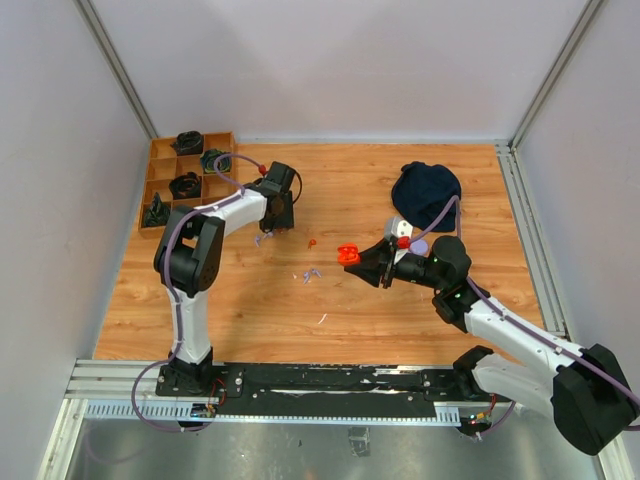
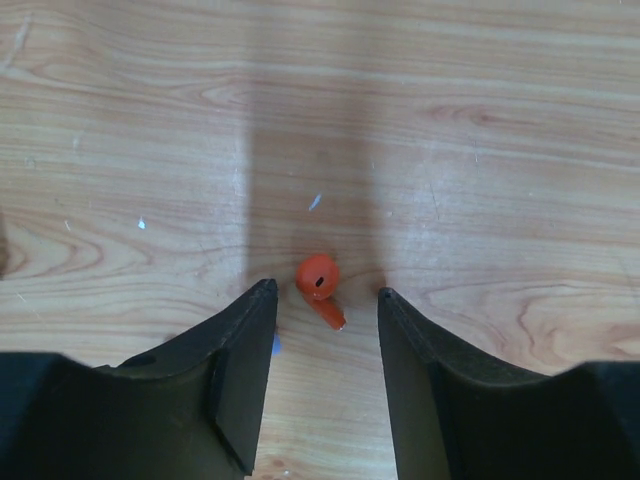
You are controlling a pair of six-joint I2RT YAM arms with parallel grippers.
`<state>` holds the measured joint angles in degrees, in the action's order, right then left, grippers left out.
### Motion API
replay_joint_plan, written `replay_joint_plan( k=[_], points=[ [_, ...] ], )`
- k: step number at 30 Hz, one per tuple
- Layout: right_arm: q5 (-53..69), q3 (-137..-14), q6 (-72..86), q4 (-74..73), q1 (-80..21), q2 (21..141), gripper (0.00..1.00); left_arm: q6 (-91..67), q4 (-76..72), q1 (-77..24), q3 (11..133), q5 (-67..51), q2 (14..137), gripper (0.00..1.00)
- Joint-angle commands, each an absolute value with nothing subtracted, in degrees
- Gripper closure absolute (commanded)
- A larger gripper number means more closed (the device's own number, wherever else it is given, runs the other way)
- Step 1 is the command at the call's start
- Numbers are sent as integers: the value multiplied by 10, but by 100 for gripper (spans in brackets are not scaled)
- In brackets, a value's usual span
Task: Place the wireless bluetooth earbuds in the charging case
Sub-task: Pick up the earbud from the center of the board.
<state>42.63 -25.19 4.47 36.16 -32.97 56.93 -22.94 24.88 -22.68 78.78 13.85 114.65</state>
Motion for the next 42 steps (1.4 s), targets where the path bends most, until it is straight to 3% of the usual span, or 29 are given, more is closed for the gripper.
replay_joint_plan(
  k=[1, 13, 24, 42],
  points=[
    [441, -249, 50, 387, -324, 569, 94, -217, 263, -221, 813, 150, 1164, 52],
    [446, -250, 52, 386, -324, 567, 94, -203, 272, -220, 816, 133, 1183, 62],
    [450, -249, 52, 378, -326, 567, 94, -191, 243, -222, 753, 93, 1131, 81],
    [431, -223, 78, 422, -331, 561, 96, -207, 144, -281, 589, 100, 908, 81]
  ],
)
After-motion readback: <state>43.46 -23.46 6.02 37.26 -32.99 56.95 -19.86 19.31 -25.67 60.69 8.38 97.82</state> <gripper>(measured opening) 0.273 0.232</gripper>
